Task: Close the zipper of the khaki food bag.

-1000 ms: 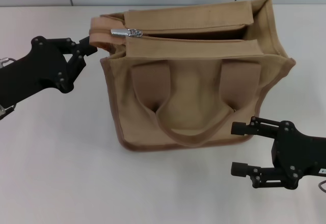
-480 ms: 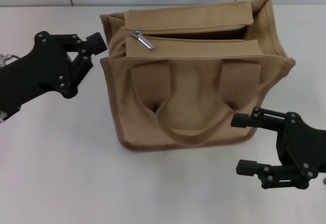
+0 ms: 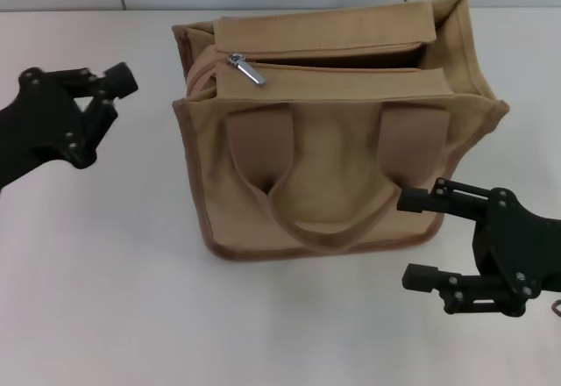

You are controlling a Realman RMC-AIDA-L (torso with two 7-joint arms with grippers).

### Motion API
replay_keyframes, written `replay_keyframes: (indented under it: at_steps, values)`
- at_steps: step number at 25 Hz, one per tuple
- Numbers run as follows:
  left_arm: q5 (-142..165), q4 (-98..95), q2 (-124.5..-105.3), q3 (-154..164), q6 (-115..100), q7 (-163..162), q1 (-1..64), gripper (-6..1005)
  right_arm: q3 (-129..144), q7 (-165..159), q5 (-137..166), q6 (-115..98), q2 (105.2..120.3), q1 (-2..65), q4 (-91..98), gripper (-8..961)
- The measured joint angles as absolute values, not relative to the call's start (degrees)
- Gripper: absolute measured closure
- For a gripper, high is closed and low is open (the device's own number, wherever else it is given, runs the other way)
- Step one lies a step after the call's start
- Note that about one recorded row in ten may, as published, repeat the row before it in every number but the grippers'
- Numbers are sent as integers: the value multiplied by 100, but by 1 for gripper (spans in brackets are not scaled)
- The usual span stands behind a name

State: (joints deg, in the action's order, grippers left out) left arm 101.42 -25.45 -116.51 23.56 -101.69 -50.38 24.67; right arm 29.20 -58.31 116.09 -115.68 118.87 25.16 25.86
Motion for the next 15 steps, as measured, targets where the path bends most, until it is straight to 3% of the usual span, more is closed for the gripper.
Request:
replay_keyframes:
  at_steps: [4, 11, 15]
  values:
    - [10177, -2534, -11647, 2385, -10072, -5061, 2432, 1000, 2929, -5834, 11609, -11486, 11887, 2521, 2577, 137]
    - [10294, -2557, -11733, 2706, -9796, -5055, 2489, 916, 2930, -5884, 11638, -11392, 11875, 2549, 2531, 136]
    - [10296, -2564, -11749, 2892, -9626, -5054, 2551, 778, 2922, -5886, 11643, -11390, 11868, 2549, 2531, 136]
